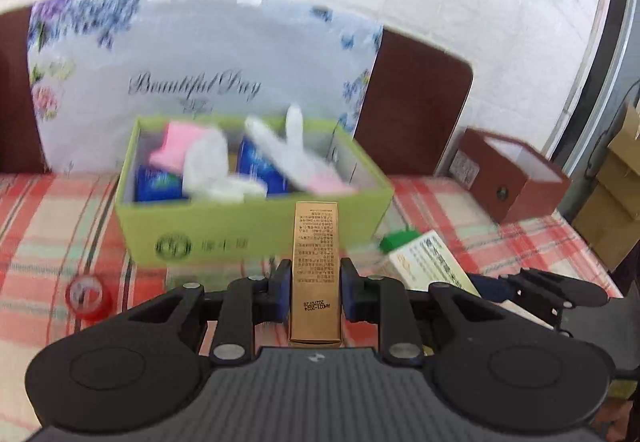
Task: Organize objects
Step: 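Lower the gold box and yellow box into the lime-green box and release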
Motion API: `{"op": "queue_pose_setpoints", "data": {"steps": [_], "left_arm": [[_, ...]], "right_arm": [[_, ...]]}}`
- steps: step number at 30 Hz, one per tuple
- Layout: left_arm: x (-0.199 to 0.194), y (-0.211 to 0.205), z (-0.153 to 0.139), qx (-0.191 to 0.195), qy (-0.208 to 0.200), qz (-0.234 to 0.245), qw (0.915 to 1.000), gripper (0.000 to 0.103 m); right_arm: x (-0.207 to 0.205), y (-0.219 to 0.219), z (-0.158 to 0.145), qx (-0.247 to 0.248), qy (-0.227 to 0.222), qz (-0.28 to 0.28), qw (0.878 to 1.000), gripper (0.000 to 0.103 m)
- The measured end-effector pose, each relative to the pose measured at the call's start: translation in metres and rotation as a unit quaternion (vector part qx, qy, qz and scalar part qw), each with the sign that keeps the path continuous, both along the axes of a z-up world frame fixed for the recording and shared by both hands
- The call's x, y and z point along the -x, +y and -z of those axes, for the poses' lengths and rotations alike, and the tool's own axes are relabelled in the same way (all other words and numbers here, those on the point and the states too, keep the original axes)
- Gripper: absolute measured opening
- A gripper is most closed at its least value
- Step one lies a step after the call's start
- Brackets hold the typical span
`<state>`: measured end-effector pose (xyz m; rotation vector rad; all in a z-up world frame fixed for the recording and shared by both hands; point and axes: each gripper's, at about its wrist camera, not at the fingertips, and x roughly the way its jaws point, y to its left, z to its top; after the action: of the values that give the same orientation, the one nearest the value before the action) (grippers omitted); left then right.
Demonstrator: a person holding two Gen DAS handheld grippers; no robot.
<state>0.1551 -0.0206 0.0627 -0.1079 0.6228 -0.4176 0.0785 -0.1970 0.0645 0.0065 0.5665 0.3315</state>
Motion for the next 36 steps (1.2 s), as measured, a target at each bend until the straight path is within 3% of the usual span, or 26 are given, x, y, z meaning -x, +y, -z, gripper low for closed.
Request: {"op": "queue_pose_setpoints", "data": {"steps": [4, 8, 14, 15, 16, 17, 19, 22, 25, 30, 36], "left_arm": [[-0.033, -0.006, -0.032, 0.008, -0.037, -0.013, 0.9992, 0.025], [-0.073, -0.01, -0.049, 0.015, -0.051, -0.026, 0.9983, 0.025], [-0.135, -0.004, -0.029, 0.011, -0.036, -0.05, 0.998, 0.027], [-0.143, -0.003, -0.02, 0.005, -0.035, -0.054, 0.9979, 0.041], [-0.148, -0.002, -0.011, -0.004, -0.028, -0.063, 0.9976, 0.055], [-0.15, 0.0, -0.003, -0.013, -0.021, -0.077, 0.9967, 0.075], [-0.144, 0.009, 0.009, -0.009, -0.022, -0.092, 0.9955, 0.077], [-0.136, 0.02, 0.022, 0.006, -0.022, -0.094, 0.9953, 0.078], [-0.133, 0.019, 0.025, 0.0, -0.016, -0.096, 0.9952, 0.079], [-0.117, 0.017, 0.013, -0.004, -0.024, -0.091, 0.9955, 0.079], [-0.069, 0.018, -0.008, -0.008, -0.037, -0.096, 0.9947, 0.083]], "right_arm": [[-0.043, -0.002, -0.031, -0.021, -0.045, 0.018, 0.999, 0.065], [-0.095, -0.001, -0.043, -0.025, -0.075, 0.046, 0.996, 0.065], [-0.161, 0.002, -0.021, -0.014, -0.085, 0.062, 0.994, 0.069], [-0.17, 0.004, -0.012, -0.002, -0.079, 0.052, 0.996, 0.076], [-0.177, 0.007, -0.002, 0.014, -0.066, 0.048, 0.997, 0.091], [-0.18, 0.011, 0.006, 0.034, -0.053, 0.053, 0.997, 0.092], [-0.173, 0.014, 0.021, 0.062, -0.059, 0.056, 0.995, 0.092], [-0.155, 0.014, 0.032, 0.069, -0.081, 0.06, 0.993, 0.102], [-0.15, 0.015, 0.036, 0.068, -0.079, 0.055, 0.993, 0.102], [-0.139, 0.013, 0.015, 0.054, -0.09, 0.061, 0.993, 0.103], [-0.09, 0.0, -0.014, 0.014, -0.119, 0.059, 0.991, 0.103]]}}
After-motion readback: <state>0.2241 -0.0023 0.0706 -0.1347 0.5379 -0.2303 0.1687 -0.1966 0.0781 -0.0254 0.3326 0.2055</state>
